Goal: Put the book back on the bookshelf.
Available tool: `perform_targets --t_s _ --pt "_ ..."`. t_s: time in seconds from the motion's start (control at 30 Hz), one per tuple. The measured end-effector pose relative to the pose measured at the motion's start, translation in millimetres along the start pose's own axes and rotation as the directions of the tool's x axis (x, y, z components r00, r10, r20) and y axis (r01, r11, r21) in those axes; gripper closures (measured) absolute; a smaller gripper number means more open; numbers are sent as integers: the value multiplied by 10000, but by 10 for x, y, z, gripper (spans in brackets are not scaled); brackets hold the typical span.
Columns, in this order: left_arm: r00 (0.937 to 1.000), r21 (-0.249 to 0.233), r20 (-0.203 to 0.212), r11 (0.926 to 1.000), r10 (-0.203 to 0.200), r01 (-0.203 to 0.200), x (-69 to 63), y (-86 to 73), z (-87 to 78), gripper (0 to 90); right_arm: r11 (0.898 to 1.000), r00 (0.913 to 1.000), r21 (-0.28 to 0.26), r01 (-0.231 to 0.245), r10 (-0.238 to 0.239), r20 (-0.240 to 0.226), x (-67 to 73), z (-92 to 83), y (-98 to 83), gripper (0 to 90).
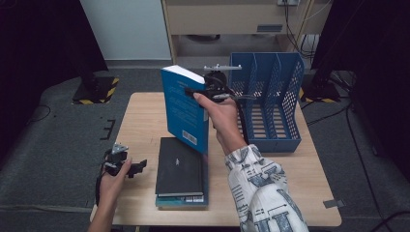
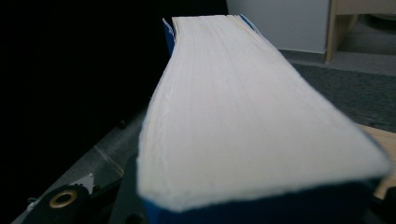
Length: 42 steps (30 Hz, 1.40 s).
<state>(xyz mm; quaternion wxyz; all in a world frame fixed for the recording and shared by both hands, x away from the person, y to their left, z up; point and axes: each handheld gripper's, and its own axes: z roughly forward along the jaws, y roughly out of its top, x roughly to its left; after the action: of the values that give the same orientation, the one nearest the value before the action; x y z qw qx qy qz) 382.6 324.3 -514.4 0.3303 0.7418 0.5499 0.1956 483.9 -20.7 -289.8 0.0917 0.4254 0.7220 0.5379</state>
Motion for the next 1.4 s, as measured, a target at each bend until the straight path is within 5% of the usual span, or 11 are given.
perform_targets --t_s 0.13,0.33,0.43,0.67,0.93,1.4 --pt "9999 45 -132 9999 -102 102 20 8 35 60 9999 9986 -126 -88 94 527 -70 -157 64 608" --pt "9997 369 -257 9993 30 -20 24 -2 91 60 9995 9971 -271 -137 157 745 -158 -318 123 607" --pt "9979 450 -502 9983 402 -379 44 -32 141 47 9991 9953 -388 -182 218 941 -229 -434 126 607" --pt "9985 601 -486 9979 270 -240 61 -43 176 41 9979 9924 -517 -385 443 1146 -343 -581 75 607" --pt "9970 7 -711 9995 318 -319 92 -111 193 31 9971 9864 -577 -488 572 1541 -497 -742 25 606" --pt "9968 31 -705 9993 379 -378 85 -116 192 19 9947 9764 -801 -644 794 2008 -675 -986 -9 606"
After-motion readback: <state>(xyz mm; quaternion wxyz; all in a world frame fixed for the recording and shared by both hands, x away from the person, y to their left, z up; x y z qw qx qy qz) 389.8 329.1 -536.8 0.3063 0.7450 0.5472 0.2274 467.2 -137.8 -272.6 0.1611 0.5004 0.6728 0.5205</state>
